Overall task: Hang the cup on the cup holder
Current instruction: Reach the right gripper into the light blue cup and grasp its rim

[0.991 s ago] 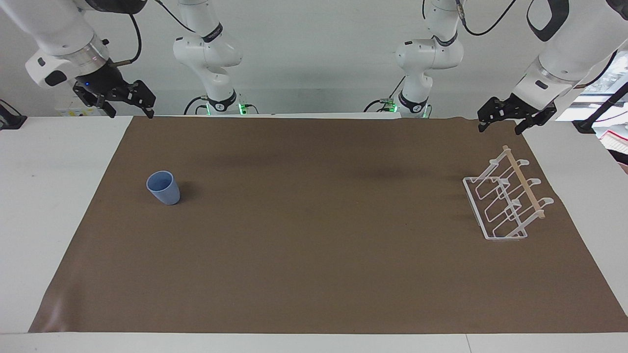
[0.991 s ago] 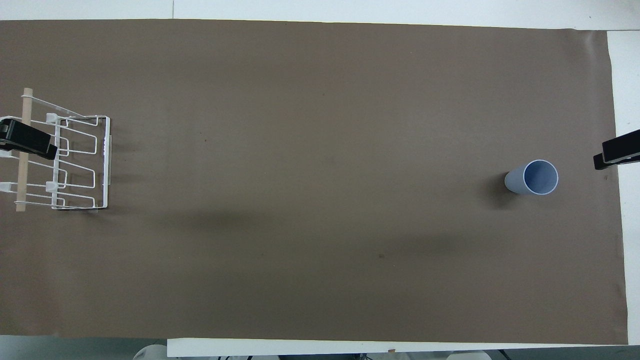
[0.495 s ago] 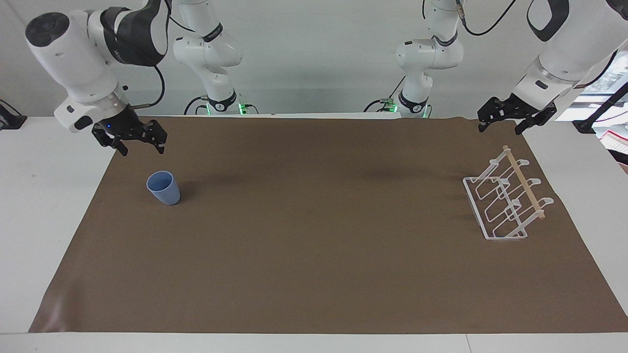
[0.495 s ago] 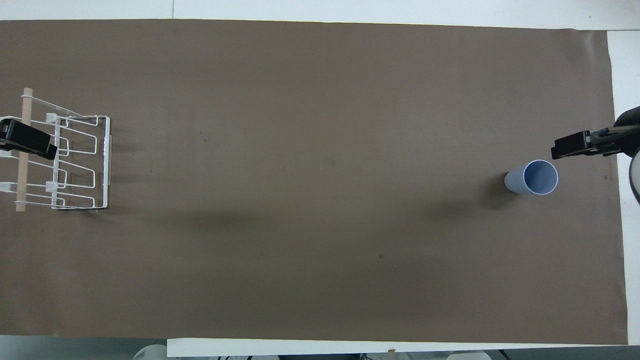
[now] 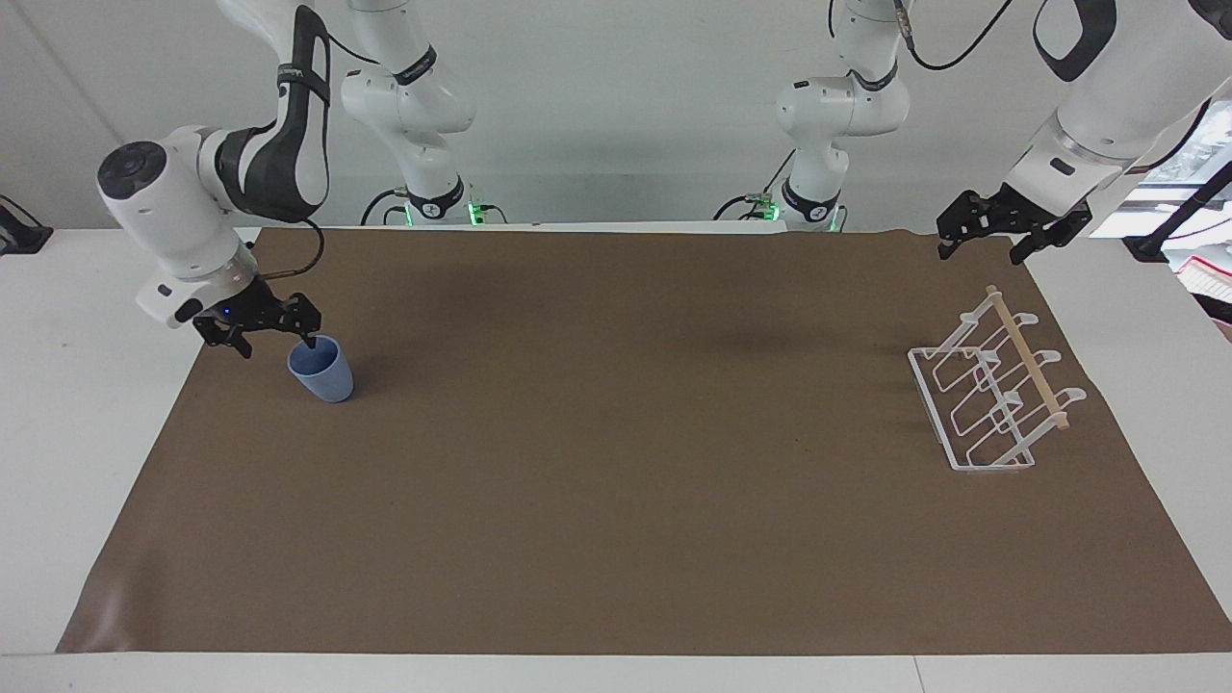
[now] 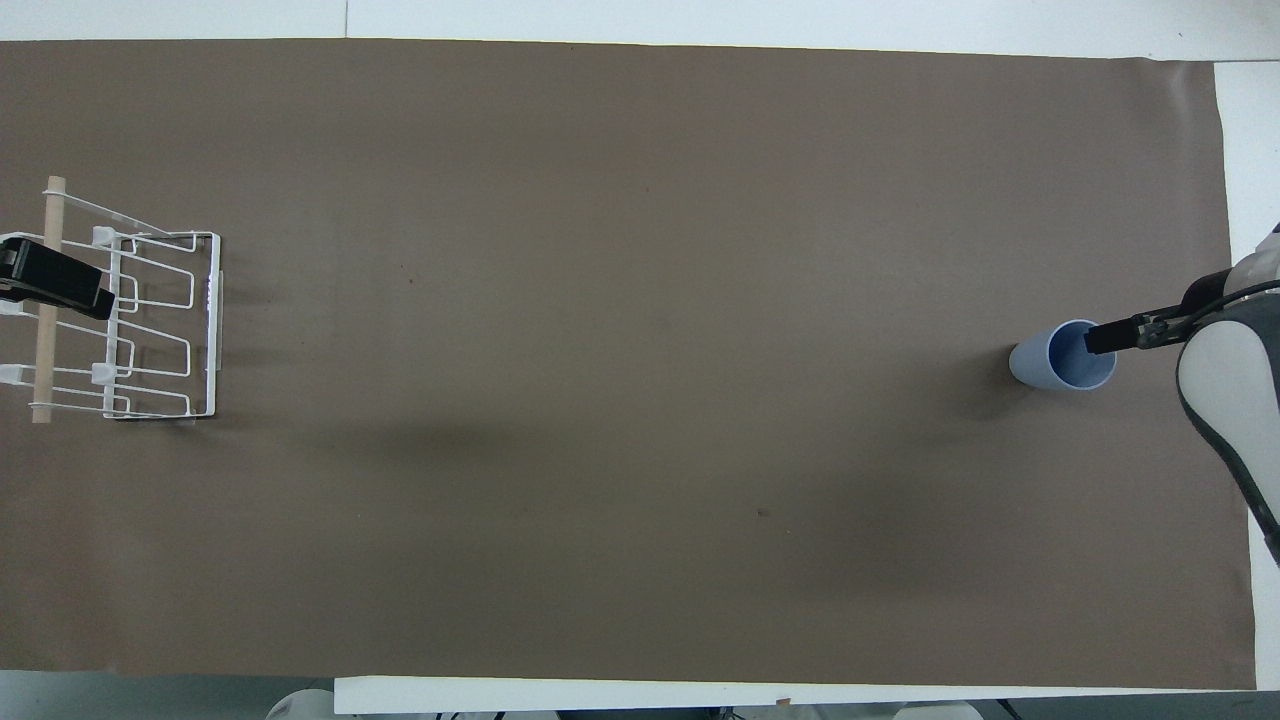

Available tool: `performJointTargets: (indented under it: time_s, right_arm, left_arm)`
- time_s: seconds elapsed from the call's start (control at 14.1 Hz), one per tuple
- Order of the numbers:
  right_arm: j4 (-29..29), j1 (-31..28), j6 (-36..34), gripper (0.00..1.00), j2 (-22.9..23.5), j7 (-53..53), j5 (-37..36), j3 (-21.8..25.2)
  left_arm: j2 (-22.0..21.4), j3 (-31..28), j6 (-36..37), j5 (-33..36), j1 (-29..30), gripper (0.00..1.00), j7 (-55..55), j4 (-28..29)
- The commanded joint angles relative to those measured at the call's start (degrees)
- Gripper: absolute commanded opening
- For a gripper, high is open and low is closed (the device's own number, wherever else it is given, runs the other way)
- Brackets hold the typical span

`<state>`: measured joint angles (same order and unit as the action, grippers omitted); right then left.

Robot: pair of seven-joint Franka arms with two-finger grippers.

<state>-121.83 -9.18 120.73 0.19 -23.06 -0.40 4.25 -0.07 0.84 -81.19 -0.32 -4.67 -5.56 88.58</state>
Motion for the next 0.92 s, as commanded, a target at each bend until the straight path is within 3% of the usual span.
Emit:
performJointTargets:
  time_s: [0.0, 0.21, 0.5, 0.85]
  right_arm:
    - [-2.8, -0.5, 3.9, 1.00, 0.0, -1.4, -0.7, -0.5]
    - [-3.0, -0.9, 5.1, 0.99, 2.0, -1.3, -0.7, -0.5]
    - [-4.3, -0.8, 7.1, 0.90, 2.4, -1.6, -0.7, -0.5]
    - [-4.7, -0.8, 7.1, 0.47, 2.6, -1.7, -0.7, -0.5]
  left_arm:
    - [-0.7, 0.0, 0.6, -0.4, 0.3, 1.00, 0.5, 0.6]
    - [-0.7, 0.0, 0.6, -0.4, 0.3, 1.00, 0.5, 0.6]
    - [-0.7, 0.0, 0.6, -0.4, 0.3, 1.00, 0.5, 0.6]
    - [-0.7, 0.0, 0.6, -0.4, 0.3, 1.00, 0.5, 0.6]
